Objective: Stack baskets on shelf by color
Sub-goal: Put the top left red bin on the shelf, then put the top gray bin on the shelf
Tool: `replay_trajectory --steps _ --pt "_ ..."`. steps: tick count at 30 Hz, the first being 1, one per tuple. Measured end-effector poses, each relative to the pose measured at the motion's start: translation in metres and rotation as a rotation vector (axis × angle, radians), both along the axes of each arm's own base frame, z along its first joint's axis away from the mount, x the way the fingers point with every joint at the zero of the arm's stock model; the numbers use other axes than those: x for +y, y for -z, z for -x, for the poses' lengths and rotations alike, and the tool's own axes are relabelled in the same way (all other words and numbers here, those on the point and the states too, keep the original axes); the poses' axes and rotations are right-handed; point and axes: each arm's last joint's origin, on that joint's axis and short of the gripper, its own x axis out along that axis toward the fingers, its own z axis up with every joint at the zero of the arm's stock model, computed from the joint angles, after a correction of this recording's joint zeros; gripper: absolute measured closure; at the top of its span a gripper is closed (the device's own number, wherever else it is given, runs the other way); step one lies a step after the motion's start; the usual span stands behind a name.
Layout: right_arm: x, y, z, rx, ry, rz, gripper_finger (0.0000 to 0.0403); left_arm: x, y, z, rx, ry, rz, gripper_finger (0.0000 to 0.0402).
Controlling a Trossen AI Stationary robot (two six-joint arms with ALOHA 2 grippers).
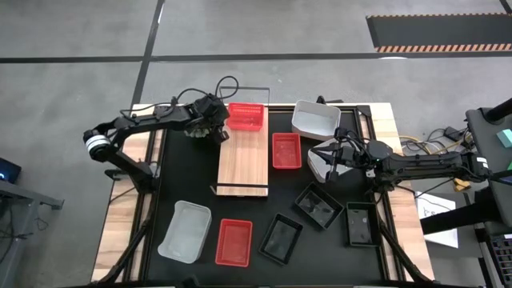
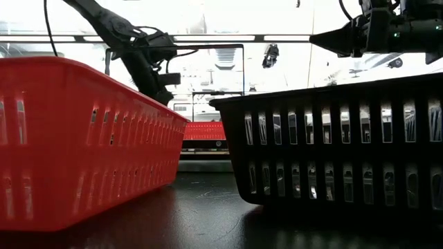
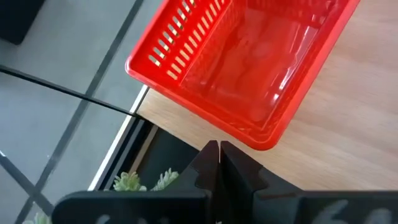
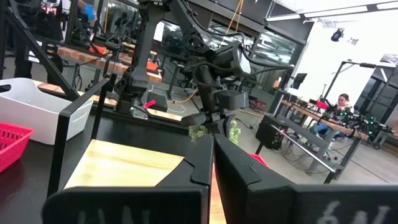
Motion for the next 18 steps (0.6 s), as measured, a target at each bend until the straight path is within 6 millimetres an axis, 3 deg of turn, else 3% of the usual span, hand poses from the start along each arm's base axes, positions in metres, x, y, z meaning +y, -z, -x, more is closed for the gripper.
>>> replay_trajectory --steps 11,18 --pt "0.000 0.000 0.000 -0.002 -0.001 -0.011 0.0394 -0.003 -0.001 -0.001 -0.049 0.039 0.069 0.0401" --pt "0.000 0.001 0.000 0.004 -0.003 -0.037 0.0394 -0.018 -0.022 0.012 -0.083 0.015 0.080 0.0401"
